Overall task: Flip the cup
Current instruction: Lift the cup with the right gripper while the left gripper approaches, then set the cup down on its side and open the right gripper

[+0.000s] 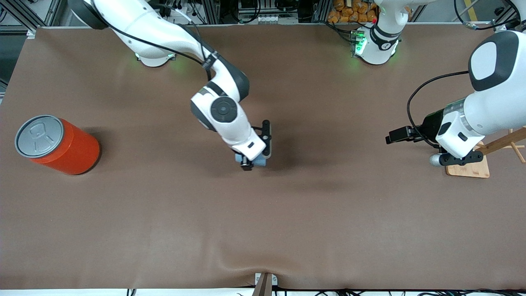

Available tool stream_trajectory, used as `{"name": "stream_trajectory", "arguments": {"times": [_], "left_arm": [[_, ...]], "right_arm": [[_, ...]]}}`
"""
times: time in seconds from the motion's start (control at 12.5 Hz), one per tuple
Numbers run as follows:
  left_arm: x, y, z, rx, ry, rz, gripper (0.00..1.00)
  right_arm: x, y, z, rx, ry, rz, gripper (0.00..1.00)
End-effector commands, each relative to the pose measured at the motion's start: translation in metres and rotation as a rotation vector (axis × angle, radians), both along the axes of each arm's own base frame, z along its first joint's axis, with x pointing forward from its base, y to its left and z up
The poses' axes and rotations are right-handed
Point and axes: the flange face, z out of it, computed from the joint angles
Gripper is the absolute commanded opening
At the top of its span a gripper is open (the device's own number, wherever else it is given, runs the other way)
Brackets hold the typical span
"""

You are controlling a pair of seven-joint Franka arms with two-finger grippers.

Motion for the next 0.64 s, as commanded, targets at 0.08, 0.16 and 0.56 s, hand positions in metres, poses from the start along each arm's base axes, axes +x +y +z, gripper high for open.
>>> {"name": "stream_trajectory", "arguments": {"times": [0.08, 0.16, 0.56], "left_arm": [[0.002, 0.013, -0.003, -0.05, 0.009, 0.024, 1.0], [0.003, 0.013, -0.004, -0.058, 0.012, 0.028, 1.0], [0.005, 0.013, -0.011, -0.064, 0.02, 0.031, 1.0]], "right_arm": [[-0.016, 0.028, -0.048, 0.042, -0.02, 0.055, 0.73], [-0.017, 0.03, -0.053, 0.054, -0.029, 0.059, 0.76], [-0.018, 0.033, -0.047, 0.063, -0.024, 0.049, 1.0]]}}
